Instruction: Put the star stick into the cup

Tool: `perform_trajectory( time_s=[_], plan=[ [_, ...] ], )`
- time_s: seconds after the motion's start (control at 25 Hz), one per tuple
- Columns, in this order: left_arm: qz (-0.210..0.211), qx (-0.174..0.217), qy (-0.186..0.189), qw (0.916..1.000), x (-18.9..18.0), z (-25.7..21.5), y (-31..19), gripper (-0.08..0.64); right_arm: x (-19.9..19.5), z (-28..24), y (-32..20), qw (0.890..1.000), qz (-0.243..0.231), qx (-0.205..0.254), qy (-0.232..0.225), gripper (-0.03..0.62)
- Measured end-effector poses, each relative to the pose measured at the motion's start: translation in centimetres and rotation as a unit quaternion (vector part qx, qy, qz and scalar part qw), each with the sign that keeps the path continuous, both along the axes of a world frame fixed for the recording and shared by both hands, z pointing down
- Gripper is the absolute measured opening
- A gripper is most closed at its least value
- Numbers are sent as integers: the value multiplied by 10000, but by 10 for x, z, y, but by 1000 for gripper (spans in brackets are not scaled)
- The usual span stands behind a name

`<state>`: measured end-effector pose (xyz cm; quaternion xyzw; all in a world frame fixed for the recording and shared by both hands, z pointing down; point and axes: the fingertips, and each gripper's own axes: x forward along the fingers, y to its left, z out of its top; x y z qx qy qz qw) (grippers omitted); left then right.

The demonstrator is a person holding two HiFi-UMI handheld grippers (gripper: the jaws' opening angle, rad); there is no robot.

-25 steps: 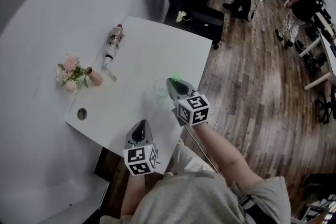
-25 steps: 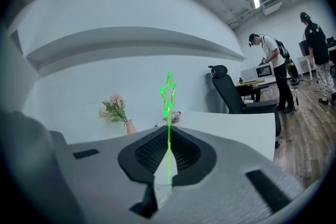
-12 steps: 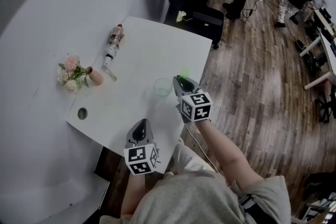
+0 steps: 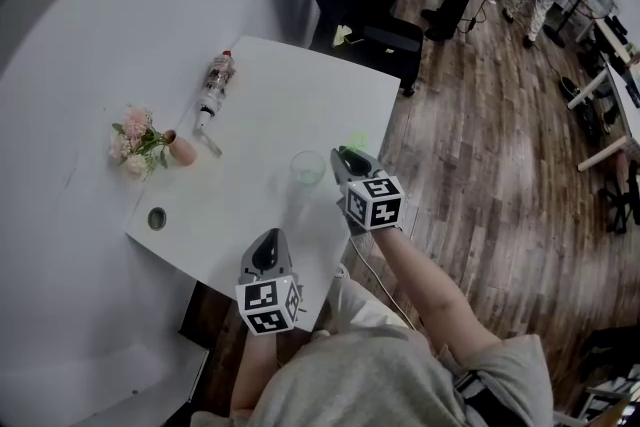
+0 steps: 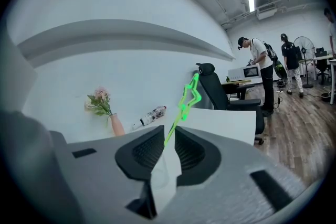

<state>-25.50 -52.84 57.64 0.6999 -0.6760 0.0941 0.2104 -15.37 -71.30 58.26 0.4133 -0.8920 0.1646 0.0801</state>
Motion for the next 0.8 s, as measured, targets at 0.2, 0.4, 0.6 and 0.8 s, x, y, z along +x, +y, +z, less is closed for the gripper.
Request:
perform_trajectory(
  time_s=[0.2,0.4,0.6,0.8],
  plan=[
    [-1,46,-9,10000,4,-6,5,11,4,0,7,10000,-57,-48,44,72],
    [21,102,-16,9999,8,-14,14,11,11,-2,21,9999,-74,-98,39,97],
    [47,157,-37,9999,13,-21,28,11,18,-9,40,9999,-106,-62,18,118],
    [113,242,-69,9996,19,-31,45,11,24,-20,65,9999,-110,29,-10,129]
  ],
)
